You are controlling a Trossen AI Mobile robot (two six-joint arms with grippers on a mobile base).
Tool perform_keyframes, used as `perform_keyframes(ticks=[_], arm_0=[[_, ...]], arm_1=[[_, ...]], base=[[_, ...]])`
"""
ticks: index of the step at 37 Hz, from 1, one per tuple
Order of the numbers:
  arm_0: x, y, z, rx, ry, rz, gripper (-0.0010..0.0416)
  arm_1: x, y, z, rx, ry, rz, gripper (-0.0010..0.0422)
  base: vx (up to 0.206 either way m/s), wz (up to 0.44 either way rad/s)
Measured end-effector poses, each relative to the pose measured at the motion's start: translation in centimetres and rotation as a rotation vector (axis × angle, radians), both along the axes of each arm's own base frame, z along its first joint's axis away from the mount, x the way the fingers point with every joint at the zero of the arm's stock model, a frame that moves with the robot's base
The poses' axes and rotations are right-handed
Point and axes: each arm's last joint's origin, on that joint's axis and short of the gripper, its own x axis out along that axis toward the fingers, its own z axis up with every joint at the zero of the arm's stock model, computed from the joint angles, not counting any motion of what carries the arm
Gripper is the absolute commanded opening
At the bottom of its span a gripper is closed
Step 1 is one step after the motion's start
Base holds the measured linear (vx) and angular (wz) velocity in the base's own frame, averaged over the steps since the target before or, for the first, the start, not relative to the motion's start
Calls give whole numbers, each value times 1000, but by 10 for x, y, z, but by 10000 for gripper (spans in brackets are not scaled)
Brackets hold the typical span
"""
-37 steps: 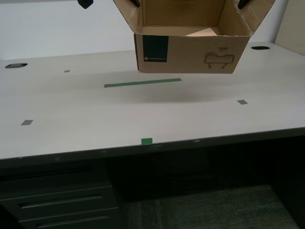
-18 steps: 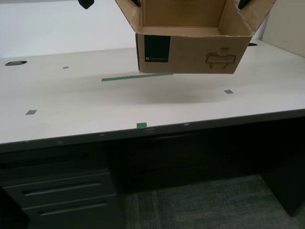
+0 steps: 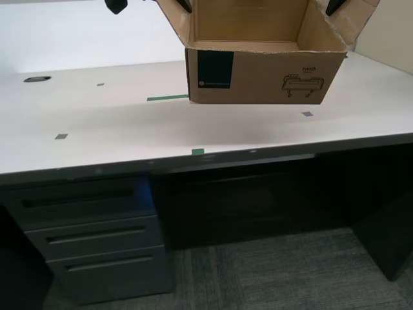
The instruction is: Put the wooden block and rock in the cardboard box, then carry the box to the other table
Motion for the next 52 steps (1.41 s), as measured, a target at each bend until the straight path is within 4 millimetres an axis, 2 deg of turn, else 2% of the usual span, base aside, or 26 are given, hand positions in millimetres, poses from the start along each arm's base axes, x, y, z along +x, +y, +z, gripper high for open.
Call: perform_keyframes(ticks=[22, 52], arm_0=[[0, 0, 0, -1, 2, 1, -1], [-5, 1, -2, -20, 41, 24, -1]], arm_1=[[-4, -5, 1, -7, 10, 1, -1], [-6, -5, 2, 34, -37, -77, -1]], base=[[-79, 110], [-15, 185]])
